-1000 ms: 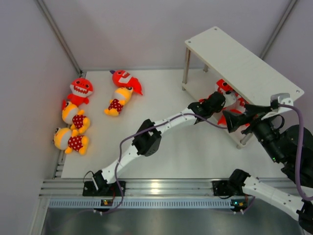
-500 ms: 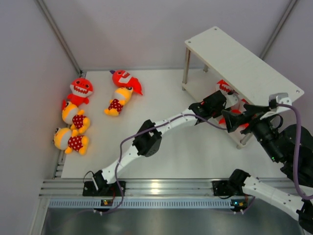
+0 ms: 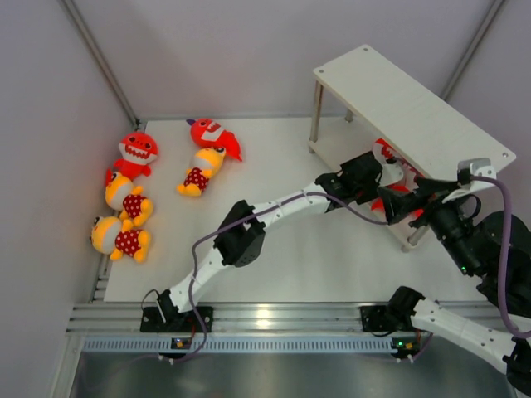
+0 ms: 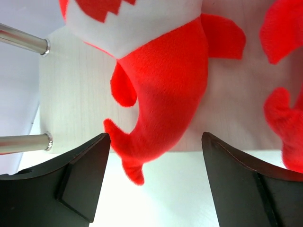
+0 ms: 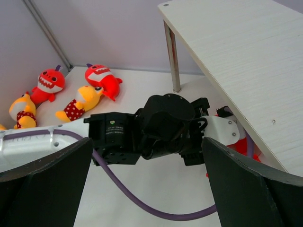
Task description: Place and organize the stuffed toys onto the shelf
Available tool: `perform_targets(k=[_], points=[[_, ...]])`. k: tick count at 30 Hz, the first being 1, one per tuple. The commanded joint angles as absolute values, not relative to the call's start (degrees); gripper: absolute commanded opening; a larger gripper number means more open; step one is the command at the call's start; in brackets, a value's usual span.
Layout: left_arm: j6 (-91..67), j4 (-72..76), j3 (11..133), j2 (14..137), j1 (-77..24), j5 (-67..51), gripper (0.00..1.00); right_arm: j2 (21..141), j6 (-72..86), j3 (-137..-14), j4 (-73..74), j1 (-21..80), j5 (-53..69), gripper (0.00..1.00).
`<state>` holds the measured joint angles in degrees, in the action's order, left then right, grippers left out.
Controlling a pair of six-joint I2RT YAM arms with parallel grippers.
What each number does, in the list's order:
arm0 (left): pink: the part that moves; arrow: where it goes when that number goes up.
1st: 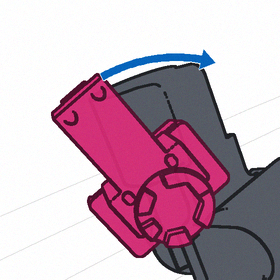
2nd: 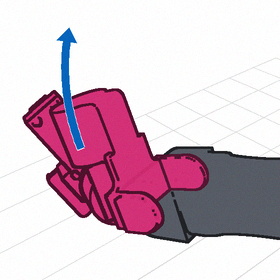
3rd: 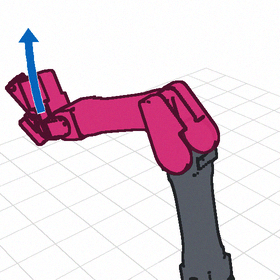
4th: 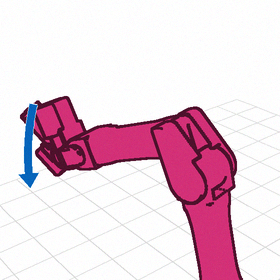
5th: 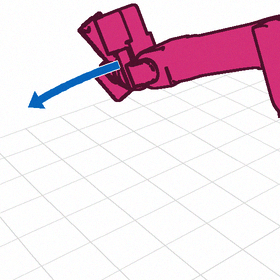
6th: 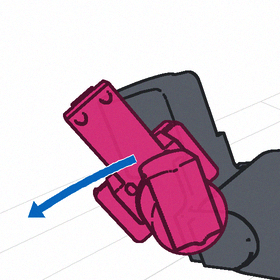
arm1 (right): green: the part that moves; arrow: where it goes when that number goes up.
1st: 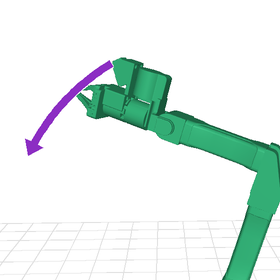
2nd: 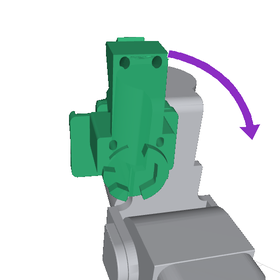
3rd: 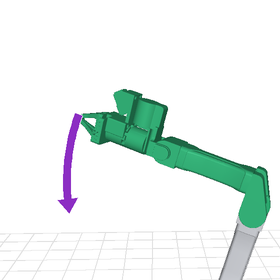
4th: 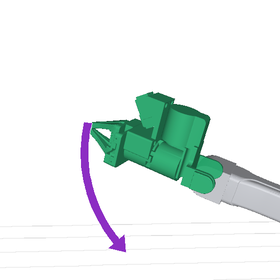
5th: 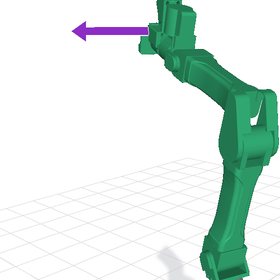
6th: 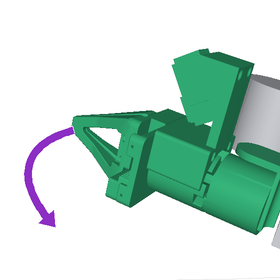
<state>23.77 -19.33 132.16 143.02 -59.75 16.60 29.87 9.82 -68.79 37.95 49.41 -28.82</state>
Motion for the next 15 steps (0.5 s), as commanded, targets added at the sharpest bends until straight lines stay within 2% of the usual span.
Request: perform_targets(k=[1, 9, 15], points=[[26.0, -20.0, 130.3, 134.5, -61.2, 17.4, 0.84, 29.4, 11.0, -71.1, 39.6, 49.8, -29.9, 0.99], [25.8, -25.2, 127.3, 127.2, -62.1, 18.1, 0.85, 29.0, 11.6, -71.3, 40.1, 49.8, -29.6, 0.99], [25.3, -32.8, 115.0, 115.9, -62.4, 17.8, 0.85, 28.7, 11.7, -71.3, 40.3, 49.8, -29.4, 1.00]])
